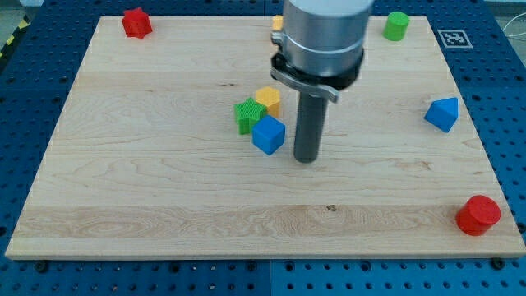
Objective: Slide the red circle closer to the blue cube
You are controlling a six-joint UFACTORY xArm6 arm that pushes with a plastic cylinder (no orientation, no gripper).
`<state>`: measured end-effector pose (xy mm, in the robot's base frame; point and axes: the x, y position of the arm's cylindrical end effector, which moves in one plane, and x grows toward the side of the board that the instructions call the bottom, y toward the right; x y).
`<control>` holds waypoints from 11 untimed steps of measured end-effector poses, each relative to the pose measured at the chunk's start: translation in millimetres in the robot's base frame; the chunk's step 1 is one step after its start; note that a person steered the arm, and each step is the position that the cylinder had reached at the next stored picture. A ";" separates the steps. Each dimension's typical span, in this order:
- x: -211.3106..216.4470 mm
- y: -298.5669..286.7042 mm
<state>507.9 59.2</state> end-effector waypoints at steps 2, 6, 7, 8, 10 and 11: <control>61.1 66.5; 110.0 221.9; 109.1 268.5; 108.0 273.2; 106.0 236.5; 92.7 219.7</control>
<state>600.5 278.9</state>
